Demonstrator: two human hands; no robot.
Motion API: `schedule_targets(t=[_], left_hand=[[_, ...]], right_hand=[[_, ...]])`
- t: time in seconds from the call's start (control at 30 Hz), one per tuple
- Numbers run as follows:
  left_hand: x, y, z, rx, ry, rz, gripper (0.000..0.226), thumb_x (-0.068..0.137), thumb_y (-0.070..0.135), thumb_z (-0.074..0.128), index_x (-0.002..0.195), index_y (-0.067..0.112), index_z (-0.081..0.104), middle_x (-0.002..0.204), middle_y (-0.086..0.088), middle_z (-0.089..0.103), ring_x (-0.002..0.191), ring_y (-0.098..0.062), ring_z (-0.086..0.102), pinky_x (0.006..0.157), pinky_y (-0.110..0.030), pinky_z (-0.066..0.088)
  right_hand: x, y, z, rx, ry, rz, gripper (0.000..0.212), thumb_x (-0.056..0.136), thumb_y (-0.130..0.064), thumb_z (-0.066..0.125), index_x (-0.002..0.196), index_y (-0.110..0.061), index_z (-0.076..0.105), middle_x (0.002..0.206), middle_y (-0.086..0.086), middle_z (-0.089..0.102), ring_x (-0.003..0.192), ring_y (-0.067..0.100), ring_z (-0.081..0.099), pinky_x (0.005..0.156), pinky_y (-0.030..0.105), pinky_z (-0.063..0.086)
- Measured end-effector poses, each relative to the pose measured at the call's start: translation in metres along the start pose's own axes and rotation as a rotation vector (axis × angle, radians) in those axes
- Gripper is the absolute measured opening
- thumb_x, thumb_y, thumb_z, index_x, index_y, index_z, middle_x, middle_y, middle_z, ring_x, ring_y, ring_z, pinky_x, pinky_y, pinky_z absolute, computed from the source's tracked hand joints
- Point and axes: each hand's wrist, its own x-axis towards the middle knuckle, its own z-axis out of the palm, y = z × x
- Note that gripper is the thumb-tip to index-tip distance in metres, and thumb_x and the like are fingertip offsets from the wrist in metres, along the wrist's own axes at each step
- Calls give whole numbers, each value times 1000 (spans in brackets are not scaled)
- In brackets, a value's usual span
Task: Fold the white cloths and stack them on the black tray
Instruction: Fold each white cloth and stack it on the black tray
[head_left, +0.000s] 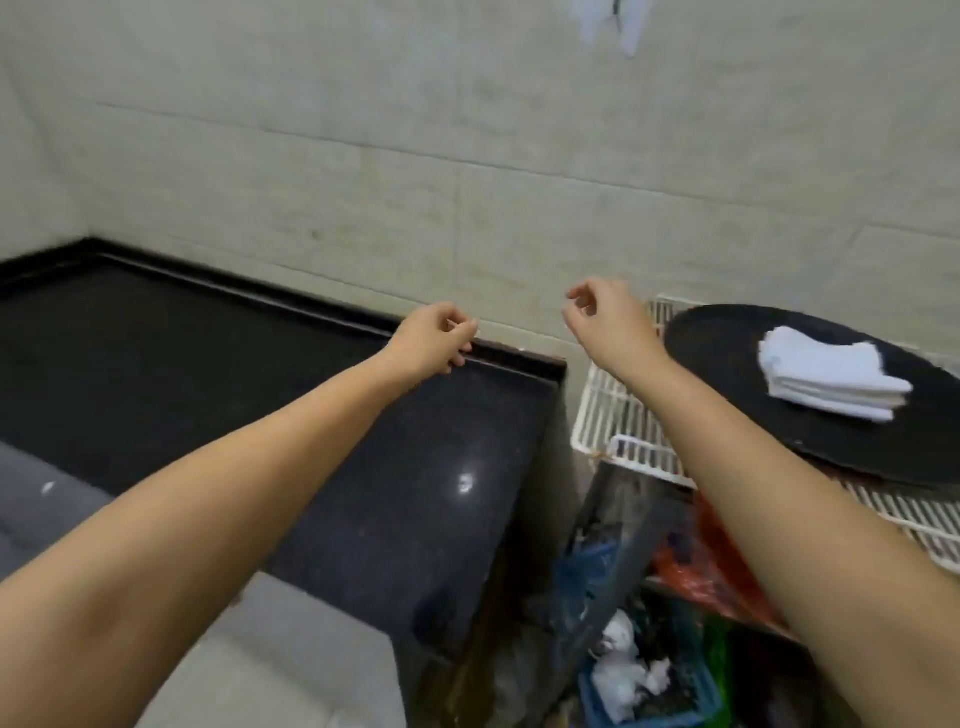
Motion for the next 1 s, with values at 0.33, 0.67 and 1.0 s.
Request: schedule_targets(t=[0.33, 0.67, 1.0], left_hand=[[-176, -186, -280, 287, 345, -337, 11, 92, 18, 51, 90, 12, 60, 68, 4, 61, 58, -13, 57, 58, -25, 47], [-233, -343, -434, 243, 512, -605, 11, 93, 20, 51, 89, 14, 60, 81, -4, 63, 70, -18, 58, 59, -25, 45], [-140, -467, -609, 210, 549, -710, 11, 94, 18, 49, 87, 16, 56, 81, -4, 61, 66, -12, 55, 62, -26, 44]], right_hand=[[-89, -272, 246, -11, -451, -353, 27, 95, -29, 48, 117, -18, 58, 118, 5, 55, 110, 25, 54, 92, 40, 43], [-90, -430, 431, -77, -745, -565, 28, 95, -31, 45, 118, -18, 56, 119, 6, 54, 110, 26, 53, 94, 41, 41], [17, -575, 612, -80, -887, -642, 28, 96, -29, 44, 119, -17, 55, 118, 5, 55, 111, 24, 54, 95, 39, 41]])
